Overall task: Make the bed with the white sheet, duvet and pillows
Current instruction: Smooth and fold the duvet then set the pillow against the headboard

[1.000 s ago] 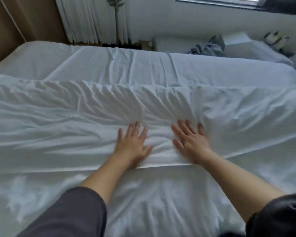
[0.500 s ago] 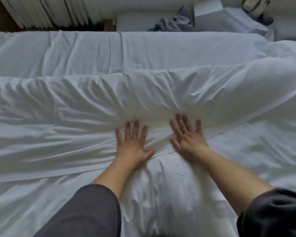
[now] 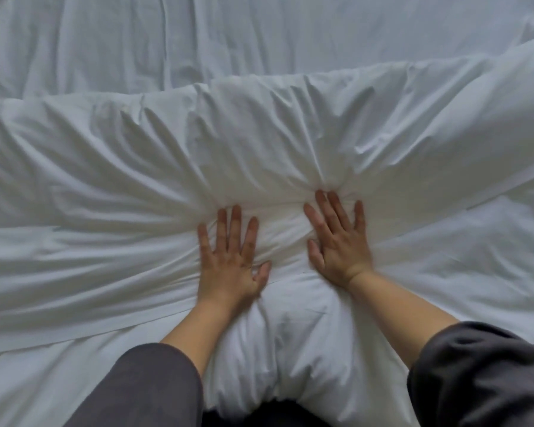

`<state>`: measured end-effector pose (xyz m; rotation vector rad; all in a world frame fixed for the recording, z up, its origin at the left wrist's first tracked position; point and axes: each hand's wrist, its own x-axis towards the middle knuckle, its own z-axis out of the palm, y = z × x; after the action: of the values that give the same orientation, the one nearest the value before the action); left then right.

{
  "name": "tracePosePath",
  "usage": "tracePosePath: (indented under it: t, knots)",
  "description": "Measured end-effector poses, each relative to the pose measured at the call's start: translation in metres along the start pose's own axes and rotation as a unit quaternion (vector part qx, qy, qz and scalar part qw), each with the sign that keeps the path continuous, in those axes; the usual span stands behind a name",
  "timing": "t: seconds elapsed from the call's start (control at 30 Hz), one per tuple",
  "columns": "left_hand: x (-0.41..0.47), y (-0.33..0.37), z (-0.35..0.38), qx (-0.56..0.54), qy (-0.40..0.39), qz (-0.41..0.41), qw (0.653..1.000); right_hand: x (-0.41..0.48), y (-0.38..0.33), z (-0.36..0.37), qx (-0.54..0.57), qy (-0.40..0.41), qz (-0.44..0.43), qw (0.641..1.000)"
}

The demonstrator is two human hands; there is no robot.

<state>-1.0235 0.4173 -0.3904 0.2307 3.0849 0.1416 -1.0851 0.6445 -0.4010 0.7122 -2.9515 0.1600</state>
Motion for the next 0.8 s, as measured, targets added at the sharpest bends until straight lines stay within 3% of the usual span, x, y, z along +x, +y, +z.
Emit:
tracePosePath:
  t: [0.3,0.6,0.7,0.8]
  knots:
    - [0.004,-0.002,0.012,-0.003,-0.022,0.005,1.0,0.002,-0.001,0.006,-0.012,-0.004,0.009,1.0]
    - [0.003,-0.002,0.01,0.007,0.023,0.001,1.0,0.0,-0.002,0.001,0.015,0.006,0.014,1.0]
    - [-0.001,0.001,0.009,0.015,0.029,-0.031,0.999,0.001,-0.001,-0.012,0.038,-0.034,-0.002,0.999]
    - [0.005,0.026,0.0,-0.006,0.025,-0.11,0.994,0.005,0.03,-0.039,0.054,-0.061,-0.083,0.993]
